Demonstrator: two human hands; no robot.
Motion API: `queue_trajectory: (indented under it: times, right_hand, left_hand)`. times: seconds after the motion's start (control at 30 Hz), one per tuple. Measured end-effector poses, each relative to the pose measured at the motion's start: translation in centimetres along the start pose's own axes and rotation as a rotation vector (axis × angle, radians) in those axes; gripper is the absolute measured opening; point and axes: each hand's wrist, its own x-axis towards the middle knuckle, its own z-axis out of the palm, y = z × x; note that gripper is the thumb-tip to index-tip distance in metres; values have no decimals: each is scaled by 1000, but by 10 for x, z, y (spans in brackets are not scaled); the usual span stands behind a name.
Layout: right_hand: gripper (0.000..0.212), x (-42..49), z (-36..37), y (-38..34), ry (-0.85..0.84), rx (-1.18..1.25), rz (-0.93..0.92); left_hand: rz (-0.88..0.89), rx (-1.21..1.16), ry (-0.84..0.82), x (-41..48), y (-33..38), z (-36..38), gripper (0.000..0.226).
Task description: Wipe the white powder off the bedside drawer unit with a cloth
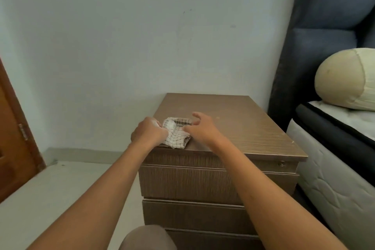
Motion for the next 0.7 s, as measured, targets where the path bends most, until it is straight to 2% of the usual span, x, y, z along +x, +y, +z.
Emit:
queue_trajectory:
  times: [0.1, 0.17, 0.23, 0.37, 0.5, 0.7]
  right_hand:
    - [32, -4, -1, 7, 37, -164, -82]
    - [19, -11, -4, 10, -37, -204, -118]
    - [19, -19, -4, 13, -133, -291, -162]
    - [17, -20, 5, 23, -83, -391, -187]
    - [25, -22, 16, 22, -11, -414, -200]
    - [28, -28, 12, 14, 51, -418, -216]
  left_hand:
    - [63, 20, 47, 2, -12, 0, 12]
    - [161, -81, 38, -2, -18, -3, 12]
    - [280, -114, 11, -9, -26, -4, 11]
    - [411, 4, -34, -13, -42, -4, 16]
    - [400, 87, -9, -9, -46, -3, 25]
    - [384, 131, 80, -12, -38, -4, 23]
